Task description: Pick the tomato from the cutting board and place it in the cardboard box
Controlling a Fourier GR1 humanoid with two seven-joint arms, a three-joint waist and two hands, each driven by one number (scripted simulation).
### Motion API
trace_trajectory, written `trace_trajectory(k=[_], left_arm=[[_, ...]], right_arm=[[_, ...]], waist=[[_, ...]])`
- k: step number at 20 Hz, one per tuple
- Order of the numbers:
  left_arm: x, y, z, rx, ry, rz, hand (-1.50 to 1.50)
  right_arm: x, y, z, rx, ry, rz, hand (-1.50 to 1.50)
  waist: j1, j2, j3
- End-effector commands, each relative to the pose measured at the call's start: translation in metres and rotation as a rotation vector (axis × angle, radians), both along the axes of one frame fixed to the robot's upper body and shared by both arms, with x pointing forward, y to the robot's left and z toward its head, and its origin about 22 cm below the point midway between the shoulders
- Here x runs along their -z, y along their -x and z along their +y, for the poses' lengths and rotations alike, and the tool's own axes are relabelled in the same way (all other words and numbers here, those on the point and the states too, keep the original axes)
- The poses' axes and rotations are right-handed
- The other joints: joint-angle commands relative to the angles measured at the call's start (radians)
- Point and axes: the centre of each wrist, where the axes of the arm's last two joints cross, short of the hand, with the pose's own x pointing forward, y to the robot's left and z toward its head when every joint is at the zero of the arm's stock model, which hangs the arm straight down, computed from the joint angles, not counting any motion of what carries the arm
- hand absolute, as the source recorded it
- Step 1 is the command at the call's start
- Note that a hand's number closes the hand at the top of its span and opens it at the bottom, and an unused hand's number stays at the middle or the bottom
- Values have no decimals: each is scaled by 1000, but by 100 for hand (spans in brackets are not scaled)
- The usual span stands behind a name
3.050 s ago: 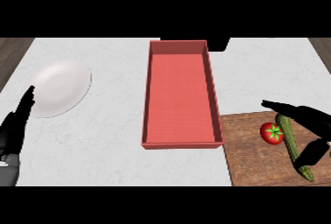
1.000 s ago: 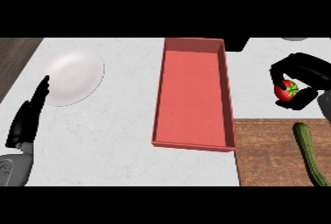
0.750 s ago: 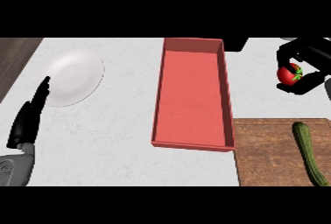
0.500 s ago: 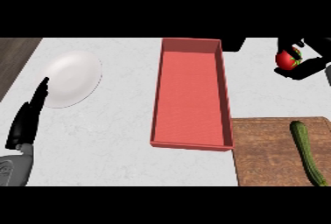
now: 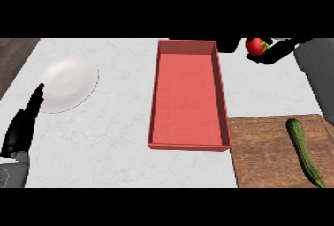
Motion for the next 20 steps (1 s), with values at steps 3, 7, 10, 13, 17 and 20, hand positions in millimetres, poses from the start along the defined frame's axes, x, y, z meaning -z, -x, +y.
trace_trajectory(k=[3,7,10,13,17,20], left_arm=[[13,11,12,-31,-5,9,0],[12,11,0,-17,21,9,0],[-15,3,9,-27,4,3,0],[4,7,3,-25,-5,9,0],[-7,0,18,-19,10,-8,0],[-6,0,19,-8,-3,-25,0]], right_arm=[[-13,-10,70,-171,-58,168,150],[-21,-14,107,-157,-76,250,150],[-13,-11,132,-143,-40,310,150],[-15,-8,174,-162,-54,334,150],[0,2,214,-148,-47,327,150],[16,2,218,-108,10,333,150]], waist=[[-24,-7,-2],[-17,-5,-1],[-25,-8,-1],[-19,-3,-1],[-17,-1,-1],[-7,4,-1]])
